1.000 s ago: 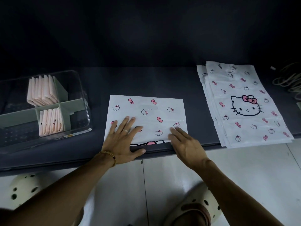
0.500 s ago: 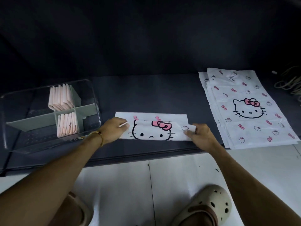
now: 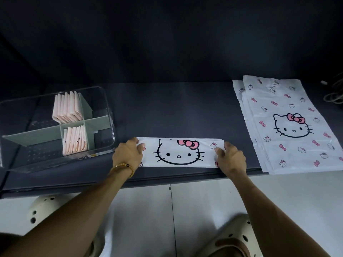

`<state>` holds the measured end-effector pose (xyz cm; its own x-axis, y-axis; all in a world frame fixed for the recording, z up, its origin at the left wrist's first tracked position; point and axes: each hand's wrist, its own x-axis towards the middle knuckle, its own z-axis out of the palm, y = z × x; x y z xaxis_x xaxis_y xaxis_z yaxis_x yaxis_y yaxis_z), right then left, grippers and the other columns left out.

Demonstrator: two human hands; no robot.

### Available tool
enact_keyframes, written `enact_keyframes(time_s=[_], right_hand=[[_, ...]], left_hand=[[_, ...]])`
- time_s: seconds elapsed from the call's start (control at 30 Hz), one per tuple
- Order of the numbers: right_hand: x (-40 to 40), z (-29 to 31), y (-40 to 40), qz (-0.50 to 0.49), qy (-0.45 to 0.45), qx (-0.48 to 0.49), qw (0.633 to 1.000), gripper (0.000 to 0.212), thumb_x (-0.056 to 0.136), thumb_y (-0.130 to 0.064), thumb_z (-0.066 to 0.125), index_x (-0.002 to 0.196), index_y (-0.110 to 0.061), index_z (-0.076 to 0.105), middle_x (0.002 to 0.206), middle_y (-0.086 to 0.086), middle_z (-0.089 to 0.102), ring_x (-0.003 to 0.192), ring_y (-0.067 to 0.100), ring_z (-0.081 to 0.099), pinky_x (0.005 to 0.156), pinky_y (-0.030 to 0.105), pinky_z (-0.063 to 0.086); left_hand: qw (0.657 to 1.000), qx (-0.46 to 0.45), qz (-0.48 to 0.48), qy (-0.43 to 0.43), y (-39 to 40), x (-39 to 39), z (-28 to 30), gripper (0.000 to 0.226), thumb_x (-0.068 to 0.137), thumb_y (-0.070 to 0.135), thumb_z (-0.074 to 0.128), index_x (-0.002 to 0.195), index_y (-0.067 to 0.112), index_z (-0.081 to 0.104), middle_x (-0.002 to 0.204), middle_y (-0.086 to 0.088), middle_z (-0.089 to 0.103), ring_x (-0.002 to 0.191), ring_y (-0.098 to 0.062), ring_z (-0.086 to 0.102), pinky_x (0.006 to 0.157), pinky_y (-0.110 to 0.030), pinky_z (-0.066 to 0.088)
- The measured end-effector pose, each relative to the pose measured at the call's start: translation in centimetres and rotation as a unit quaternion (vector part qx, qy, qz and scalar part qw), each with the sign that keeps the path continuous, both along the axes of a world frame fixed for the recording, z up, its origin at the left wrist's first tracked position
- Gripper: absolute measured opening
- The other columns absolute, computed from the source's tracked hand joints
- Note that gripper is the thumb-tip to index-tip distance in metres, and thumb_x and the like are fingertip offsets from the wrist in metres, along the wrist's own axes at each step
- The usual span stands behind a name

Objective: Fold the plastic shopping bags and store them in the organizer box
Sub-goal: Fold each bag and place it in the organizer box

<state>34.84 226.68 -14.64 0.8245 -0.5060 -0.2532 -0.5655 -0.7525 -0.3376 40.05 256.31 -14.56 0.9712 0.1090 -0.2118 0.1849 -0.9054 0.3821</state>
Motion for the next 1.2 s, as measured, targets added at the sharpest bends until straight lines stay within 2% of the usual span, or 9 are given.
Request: enact_keyframes(time_s=[0.17,0.27,0.37,0.5,0.63,0.73,0.9,1.0,1.2], right_hand=[[0.7,0.1,-0.1,-0.045,0.008,0.026,0.999,0.035,0.090,-0.040,0.057,0.107,-0.009,0.061,0.099,0.017,0.065,0.096,0.039,0.059,0.075,0.036,0.043],[0.9,0.0,-0.2,-0.046,0.012,0.031,0.998,0.030,0.089,-0.040,0.058,0.096,-0.010,0.059,0.094,0.017,0.065,0.091,0.038,0.060,0.073,0.035,0.044],[0.9,0.0,-0.2,-0.045,0.009,0.029,0.999,0.029,0.089,-0.039,0.058,0.094,-0.010,0.058,0.094,0.017,0.065,0.092,0.039,0.059,0.072,0.034,0.042],[1.1,0.0,0.1,-0.046,0.010,0.021,0.999,0.036,0.092,-0.038,0.057,0.116,-0.012,0.058,0.106,0.017,0.065,0.099,0.038,0.058,0.073,0.035,0.041],[0.7,0.8,1.6,-0.055,-0.039,-0.045,0.997,0.033,0.092,-0.034,0.060,0.116,-0.013,0.055,0.106,0.018,0.062,0.096,0.041,0.057,0.072,0.041,0.042],[0.4,0.7,4.3,0.059,-0.154,-0.166,0.972,0.036,0.087,-0.023,0.064,0.118,-0.006,0.057,0.114,0.020,0.058,0.102,0.040,0.053,0.079,0.046,0.042],[1.1,-0.8,14.9,0.380,-0.151,0.009,0.913,0.049,0.095,-0.010,0.044,0.143,0.000,0.040,0.152,0.018,0.035,0.143,0.033,0.029,0.116,0.048,0.026],[1.0,-2.2,15.2,0.411,-0.067,-0.021,0.909,0.056,0.101,-0.026,0.026,0.154,-0.014,0.011,0.162,0.004,0.009,0.149,0.018,0.001,0.121,0.042,0.003],[0.5,-2.6,7.7,0.428,-0.056,-0.125,0.893,0.061,0.100,-0.049,0.020,0.154,-0.021,0.021,0.161,0.000,0.017,0.148,0.020,0.012,0.120,0.043,0.009]], left_hand=[[0.998,0.032,0.053,-0.016,-0.1,0.1,0.5,0.029,0.090,0.040,0.057,0.098,0.013,0.056,0.089,-0.015,0.067,0.087,-0.040,0.063,0.069,-0.042,0.052],[0.987,0.081,-0.061,-0.121,-0.4,-0.5,0.4,0.034,0.081,0.012,0.067,0.112,0.013,0.054,0.101,-0.013,0.059,0.088,-0.035,0.060,0.061,-0.041,0.052],[0.935,0.103,-0.293,-0.171,-0.8,-0.8,-0.5,0.055,0.072,-0.009,0.058,0.124,0.009,0.059,0.134,-0.014,0.052,0.117,-0.036,0.052,0.095,-0.043,0.046],[0.907,0.114,-0.395,-0.089,0.7,-1.2,-2.3,0.058,0.101,0.032,0.029,0.151,0.008,0.011,0.160,-0.006,0.008,0.147,-0.021,0.002,0.119,-0.033,-0.003],[0.905,0.158,-0.387,-0.072,0.8,-1.4,-2.8,0.070,0.096,0.050,0.010,0.151,0.008,-0.001,0.160,-0.008,0.000,0.147,-0.020,-0.004,0.119,-0.034,-0.002],[0.911,0.155,-0.375,-0.071,0.7,-1.4,-3.0,0.073,0.094,0.054,0.005,0.150,0.008,-0.003,0.160,-0.009,0.000,0.147,-0.021,-0.004,0.120,-0.037,0.002],[0.909,0.152,-0.380,-0.077,0.7,-1.5,-2.8,0.071,0.093,0.049,0.004,0.149,0.007,-0.006,0.159,-0.012,0.002,0.147,-0.023,-0.001,0.120,-0.038,0.001],[0.903,0.152,-0.394,-0.082,0.9,-1.3,-2.5,0.072,0.092,0.050,0.011,0.149,0.008,-0.004,0.159,-0.014,0.007,0.147,-0.024,0.004,0.120,-0.038,0.002],[0.899,0.161,-0.401,-0.074,1.3,-1.3,-2.3,0.079,0.092,0.055,0.009,0.151,0.003,-0.001,0.159,-0.013,-0.005,0.147,-0.022,-0.009,0.120,-0.039,0.001]])
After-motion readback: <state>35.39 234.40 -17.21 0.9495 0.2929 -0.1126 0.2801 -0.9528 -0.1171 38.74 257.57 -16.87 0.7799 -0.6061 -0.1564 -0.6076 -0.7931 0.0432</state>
